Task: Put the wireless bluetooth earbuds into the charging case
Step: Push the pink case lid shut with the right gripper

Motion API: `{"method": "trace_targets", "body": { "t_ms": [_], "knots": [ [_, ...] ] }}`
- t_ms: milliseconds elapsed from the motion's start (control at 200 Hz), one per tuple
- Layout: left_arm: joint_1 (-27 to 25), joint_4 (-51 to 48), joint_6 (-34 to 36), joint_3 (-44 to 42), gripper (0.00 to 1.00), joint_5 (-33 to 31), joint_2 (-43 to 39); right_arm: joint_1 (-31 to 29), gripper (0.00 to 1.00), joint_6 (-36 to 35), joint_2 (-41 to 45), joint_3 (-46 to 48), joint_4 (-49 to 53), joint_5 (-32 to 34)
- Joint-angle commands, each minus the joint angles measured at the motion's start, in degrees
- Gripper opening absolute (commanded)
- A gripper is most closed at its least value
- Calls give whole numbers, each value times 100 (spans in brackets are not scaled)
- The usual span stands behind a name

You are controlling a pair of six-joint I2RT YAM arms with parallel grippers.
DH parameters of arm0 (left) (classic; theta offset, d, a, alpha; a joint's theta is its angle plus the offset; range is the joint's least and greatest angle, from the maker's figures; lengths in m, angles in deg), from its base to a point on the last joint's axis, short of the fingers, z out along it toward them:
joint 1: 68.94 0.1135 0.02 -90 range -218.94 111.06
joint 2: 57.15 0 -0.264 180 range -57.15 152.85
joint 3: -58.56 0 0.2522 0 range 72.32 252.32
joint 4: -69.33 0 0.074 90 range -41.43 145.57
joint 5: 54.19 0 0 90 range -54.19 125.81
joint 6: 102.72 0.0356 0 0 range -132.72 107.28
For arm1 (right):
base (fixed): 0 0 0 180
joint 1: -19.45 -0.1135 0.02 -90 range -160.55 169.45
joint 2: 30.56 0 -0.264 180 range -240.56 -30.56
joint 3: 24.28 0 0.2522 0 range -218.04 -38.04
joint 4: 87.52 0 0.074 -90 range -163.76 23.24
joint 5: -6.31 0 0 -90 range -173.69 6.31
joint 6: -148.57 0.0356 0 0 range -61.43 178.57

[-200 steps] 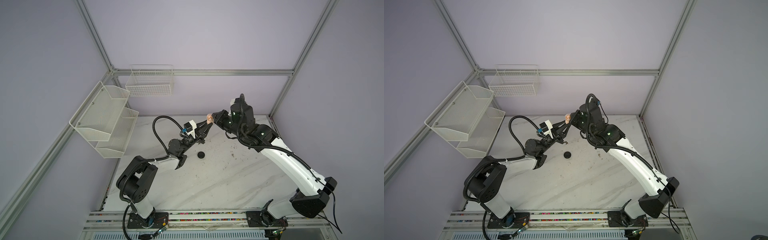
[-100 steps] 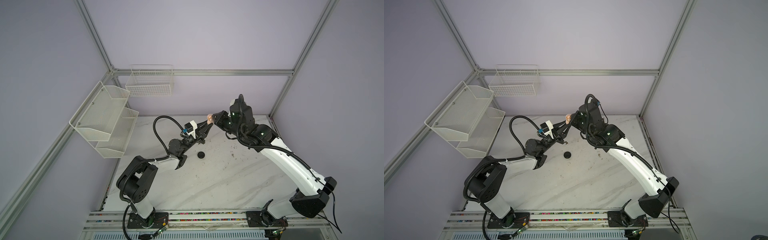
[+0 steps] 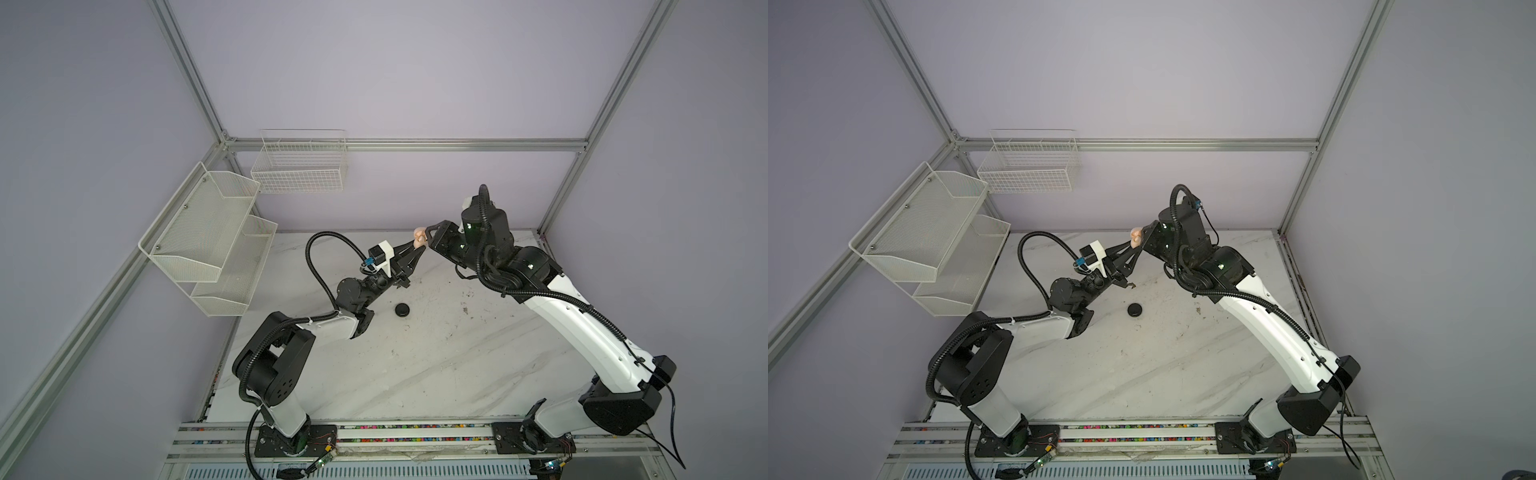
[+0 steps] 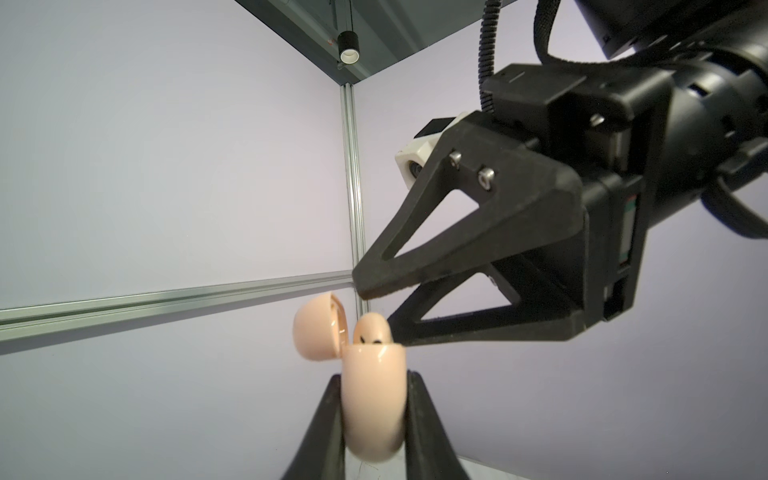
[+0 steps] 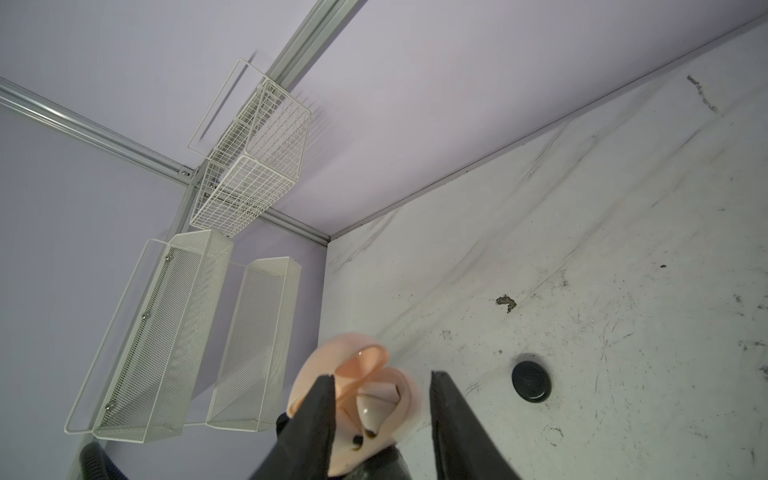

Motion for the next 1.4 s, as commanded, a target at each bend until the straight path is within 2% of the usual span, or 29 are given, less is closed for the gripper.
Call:
{"method": "trace_targets", "body": {
  "t_ms": [0,105,280,390,445,545,655,785,1225,1395],
  "knots": [
    [9,392,68,79,0,119,-312,141,44,-1078,286,-350,41,-280],
    [56,393,-62,-97,0,340,-385,336,56,-2051,361,-549,181,-885],
    [62,386,-473,-385,0,997,-525,552,67,-3760,109,-868,988,-2209],
    [80,385,-682,-558,0,1400,-626,772,75,-4412,112,-984,1385,-3274],
    [101,386,-796,-635,0,1576,-654,855,79,-4634,106,-1087,1599,-3459],
    [102,385,-955,-752,0,1906,-696,882,88,-4754,188,-880,1625,-3761],
    [128,386,-1095,-861,0,2165,-751,895,90,-4701,110,-567,1613,-4380],
    [164,390,-1228,-901,0,2317,-776,903,90,-4700,138,-162,1437,-4768],
    [225,385,-1257,-994,0,2325,-784,899,75,-4642,258,144,1297,-4992],
    [233,387,-1275,-998,0,2290,-747,903,72,-4543,419,220,1236,-4983]
  ]
}}
